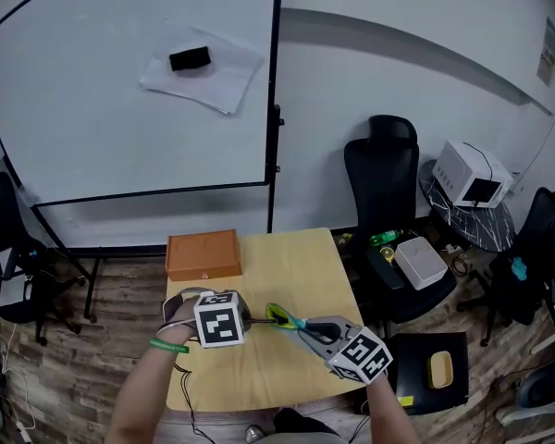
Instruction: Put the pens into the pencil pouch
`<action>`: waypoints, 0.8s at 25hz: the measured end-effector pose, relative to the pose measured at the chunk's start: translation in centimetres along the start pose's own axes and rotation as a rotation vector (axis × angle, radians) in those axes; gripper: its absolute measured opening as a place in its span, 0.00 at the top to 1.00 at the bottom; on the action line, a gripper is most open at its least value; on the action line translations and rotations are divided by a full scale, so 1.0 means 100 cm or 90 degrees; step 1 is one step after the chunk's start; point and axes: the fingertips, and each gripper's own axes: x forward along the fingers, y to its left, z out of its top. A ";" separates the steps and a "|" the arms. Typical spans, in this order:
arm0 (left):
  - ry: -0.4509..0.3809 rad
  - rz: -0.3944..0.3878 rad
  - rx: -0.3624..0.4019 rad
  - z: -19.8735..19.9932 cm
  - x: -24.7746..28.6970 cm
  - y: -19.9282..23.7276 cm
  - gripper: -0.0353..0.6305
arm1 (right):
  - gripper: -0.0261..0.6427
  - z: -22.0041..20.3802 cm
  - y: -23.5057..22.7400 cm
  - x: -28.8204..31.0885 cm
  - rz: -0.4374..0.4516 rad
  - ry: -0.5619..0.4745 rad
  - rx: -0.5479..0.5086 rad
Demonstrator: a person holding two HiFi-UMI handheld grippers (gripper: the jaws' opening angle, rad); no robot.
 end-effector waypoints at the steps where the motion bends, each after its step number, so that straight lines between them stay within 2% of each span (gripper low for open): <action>1: 0.006 -0.011 0.005 0.000 0.002 -0.003 0.86 | 0.90 0.001 0.006 0.002 0.014 0.000 -0.005; 6: -0.006 -0.042 0.014 0.008 0.014 -0.014 0.86 | 0.90 0.009 0.030 0.009 0.074 -0.013 -0.018; 11: -0.030 -0.046 0.020 0.022 0.029 -0.022 0.86 | 0.90 0.012 0.044 0.013 0.105 -0.019 -0.026; 20: -0.060 -0.034 0.004 0.028 0.039 -0.025 0.86 | 0.90 0.009 0.045 0.013 0.101 -0.013 -0.027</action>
